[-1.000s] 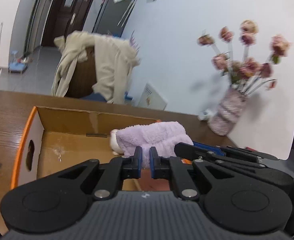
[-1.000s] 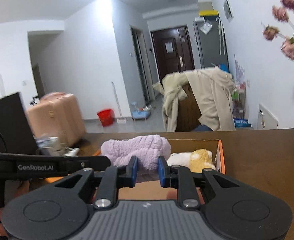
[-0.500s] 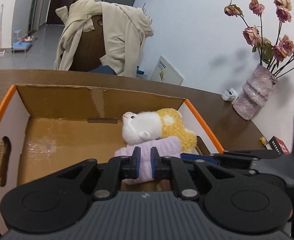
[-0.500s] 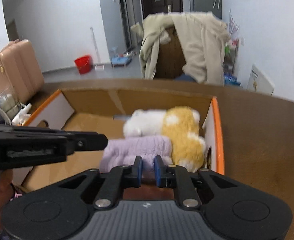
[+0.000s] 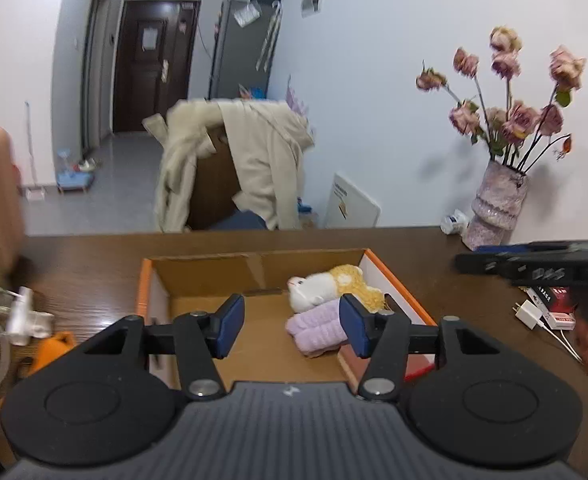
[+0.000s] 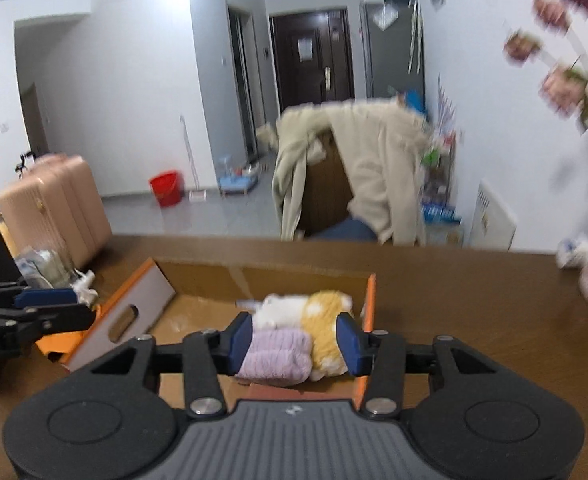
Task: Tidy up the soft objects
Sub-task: 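Move the right gripper back toward the pile, then grasp the clear plastic bag with the right gripper while the left grasps the white foam cylinder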
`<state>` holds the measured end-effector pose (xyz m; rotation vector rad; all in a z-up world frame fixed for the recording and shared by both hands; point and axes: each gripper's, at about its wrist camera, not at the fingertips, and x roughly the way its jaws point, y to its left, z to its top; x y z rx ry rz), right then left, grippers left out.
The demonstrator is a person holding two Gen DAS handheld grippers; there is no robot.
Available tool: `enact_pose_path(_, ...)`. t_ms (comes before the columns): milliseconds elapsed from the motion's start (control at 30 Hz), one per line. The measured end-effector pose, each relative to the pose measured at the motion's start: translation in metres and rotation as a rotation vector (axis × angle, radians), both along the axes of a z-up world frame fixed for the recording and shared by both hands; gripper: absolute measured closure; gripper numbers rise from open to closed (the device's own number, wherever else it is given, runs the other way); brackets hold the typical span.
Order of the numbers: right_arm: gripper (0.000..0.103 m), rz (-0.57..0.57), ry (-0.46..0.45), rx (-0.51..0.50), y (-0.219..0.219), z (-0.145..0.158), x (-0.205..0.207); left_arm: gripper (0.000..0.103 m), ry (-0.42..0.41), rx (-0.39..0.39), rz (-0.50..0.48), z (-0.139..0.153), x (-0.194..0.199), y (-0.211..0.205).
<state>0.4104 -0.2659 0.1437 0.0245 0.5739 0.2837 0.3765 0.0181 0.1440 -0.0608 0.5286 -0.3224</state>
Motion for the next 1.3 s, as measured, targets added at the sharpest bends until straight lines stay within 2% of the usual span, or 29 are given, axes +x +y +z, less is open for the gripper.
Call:
enact_pose_path(100,0.049,0.000,-0.055,-0.008,-0.006,0.021,-0.037,0.039,-0.045,0.005,0.017,0.016,-0.037,0.010)
enact_pose_path(267,0.046,0.023,-0.128,-0.007,-0.005,0.037,-0.096,0.037,-0.106,0.027,0.037,0.025,-0.094,0.018)
enact_pose_path(367,0.039,0.053,-0.184,0.011,-0.001,0.033,-0.140,0.028,-0.187,0.055,0.072,0.021,-0.139,0.020)
enact_pose_path(433,0.024,0.080,-0.217,0.031,-0.001,0.025,-0.172,0.020,-0.262,0.094,0.109,0.010,-0.176,0.017)
enact_pose_path(500,0.021,0.097,-0.239,0.046,0.003,0.012,-0.200,0.017,-0.298,0.103,0.124,-0.004,-0.208,0.014)
enact_pose_path(633,0.020,0.111,-0.230,0.062,0.013,-0.022,-0.243,0.016,-0.245,0.013,0.126,-0.037,-0.252,0.020)
enact_pose_path(767,0.020,0.118,-0.227,0.034,0.024,-0.061,-0.283,0.013,-0.177,-0.010,0.173,-0.072,-0.282,0.026)
enact_pose_path(833,0.020,0.132,-0.207,0.018,0.023,-0.077,-0.292,0.013,-0.136,0.000,0.134,-0.084,-0.284,0.025)
enact_pose_path(900,0.020,0.106,-0.147,0.014,0.019,-0.088,-0.288,0.013,-0.123,0.042,0.120,-0.091,-0.280,0.019)
enact_pose_path(1033,0.021,0.053,-0.118,0.018,0.016,-0.097,-0.278,0.012,-0.089,0.027,0.092,-0.109,-0.258,0.008)
enact_pose_path(1200,0.022,0.068,-0.068,0.023,0.025,-0.112,-0.257,0.012,-0.061,0.140,0.107,-0.145,-0.224,-0.026)
enact_pose_path(1300,0.023,0.064,-0.033,0.021,0.033,-0.121,-0.237,0.013,-0.023,0.129,0.086,-0.154,-0.208,-0.032)
